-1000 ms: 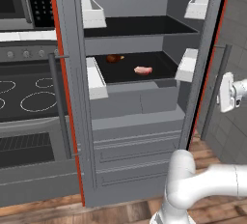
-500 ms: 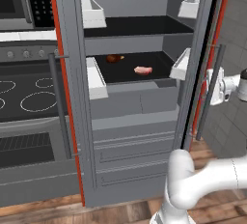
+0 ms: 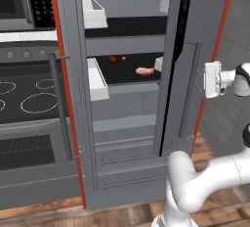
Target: Place the steak on the counter behind the older steak on the same shelf of the fridge to maintain FIFO order. Close the fridge door when finished.
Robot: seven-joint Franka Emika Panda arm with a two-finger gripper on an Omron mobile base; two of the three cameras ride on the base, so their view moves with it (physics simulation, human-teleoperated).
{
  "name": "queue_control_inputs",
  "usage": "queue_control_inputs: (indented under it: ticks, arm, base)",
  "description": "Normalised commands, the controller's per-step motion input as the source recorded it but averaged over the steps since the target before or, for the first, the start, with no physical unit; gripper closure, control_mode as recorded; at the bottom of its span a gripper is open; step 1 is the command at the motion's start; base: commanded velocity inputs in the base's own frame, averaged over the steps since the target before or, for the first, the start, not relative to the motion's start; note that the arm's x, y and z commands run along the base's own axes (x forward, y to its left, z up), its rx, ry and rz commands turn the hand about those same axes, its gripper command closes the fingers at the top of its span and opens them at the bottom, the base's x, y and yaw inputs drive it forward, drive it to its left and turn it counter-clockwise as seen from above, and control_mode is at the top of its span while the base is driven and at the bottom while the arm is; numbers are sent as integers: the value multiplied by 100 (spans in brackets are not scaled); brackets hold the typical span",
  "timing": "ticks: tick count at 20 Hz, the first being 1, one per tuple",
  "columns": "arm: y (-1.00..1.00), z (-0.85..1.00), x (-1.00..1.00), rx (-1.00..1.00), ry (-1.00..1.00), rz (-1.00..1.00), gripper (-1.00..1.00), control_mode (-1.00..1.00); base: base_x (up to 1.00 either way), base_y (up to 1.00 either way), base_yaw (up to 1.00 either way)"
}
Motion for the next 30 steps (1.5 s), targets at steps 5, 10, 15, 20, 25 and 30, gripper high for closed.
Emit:
queue_control_inputs:
  ticks: [5, 10, 15, 20, 25, 30]
  arm:
    - [3, 0, 37, 0, -10, -21, -100, -100]
    - [17, -1, 40, 0, -9, -25, -100, -100]
    - [24, -4, 48, 0, 0, -24, -100, -100]
    - [19, -1, 44, 0, 0, -24, -100, -100]
    - [9, 0, 28, 0, 0, -23, -100, -100]
    - [-1, 0, -70, 0, -14, -10, -100, -100]
  base:
    - [0, 0, 0]
    - [0, 0, 0]
    - [0, 0, 0]
    - [0, 0, 0]
    - [0, 0, 0]
    - [0, 0, 0]
